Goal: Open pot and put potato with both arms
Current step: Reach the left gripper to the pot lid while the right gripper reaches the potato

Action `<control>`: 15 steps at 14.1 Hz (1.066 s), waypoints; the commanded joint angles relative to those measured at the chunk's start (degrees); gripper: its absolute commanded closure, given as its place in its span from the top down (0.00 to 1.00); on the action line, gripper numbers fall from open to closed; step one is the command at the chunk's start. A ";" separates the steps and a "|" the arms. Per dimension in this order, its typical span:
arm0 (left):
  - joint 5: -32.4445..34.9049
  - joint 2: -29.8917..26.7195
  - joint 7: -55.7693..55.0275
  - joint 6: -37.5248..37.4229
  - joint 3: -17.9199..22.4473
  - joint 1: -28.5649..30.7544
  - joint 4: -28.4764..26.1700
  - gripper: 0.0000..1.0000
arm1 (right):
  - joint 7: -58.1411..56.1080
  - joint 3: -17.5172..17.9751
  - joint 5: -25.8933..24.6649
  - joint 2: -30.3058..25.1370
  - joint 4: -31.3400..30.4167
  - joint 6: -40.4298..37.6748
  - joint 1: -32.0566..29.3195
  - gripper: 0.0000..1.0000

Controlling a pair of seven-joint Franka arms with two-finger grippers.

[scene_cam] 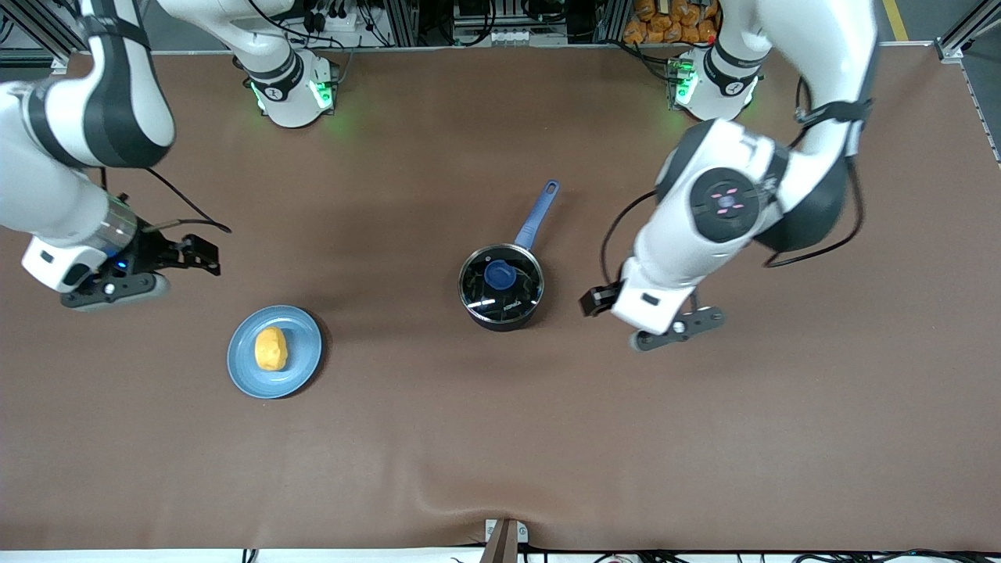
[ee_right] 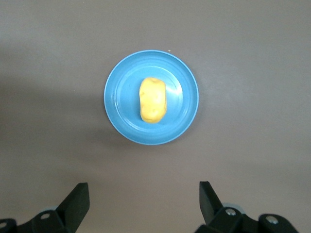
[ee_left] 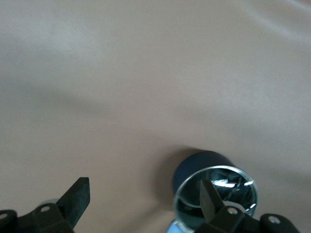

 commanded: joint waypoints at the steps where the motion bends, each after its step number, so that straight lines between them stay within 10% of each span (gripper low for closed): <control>1: -0.16 2.62 -8.73 2.87 1.82 -4.00 2.49 1.00 | 0.57 -0.12 1.67 2.77 -0.89 3.89 0.09 1.00; 7: -0.07 8.25 -31.68 8.23 1.91 -11.57 2.40 1.00 | 1.01 -0.12 3.61 11.55 -1.25 12.77 1.13 1.00; 15: 1.16 11.42 -35.93 10.18 3.75 -17.55 1.79 1.00 | 1.09 -0.12 3.69 20.53 -1.25 24.38 2.02 1.00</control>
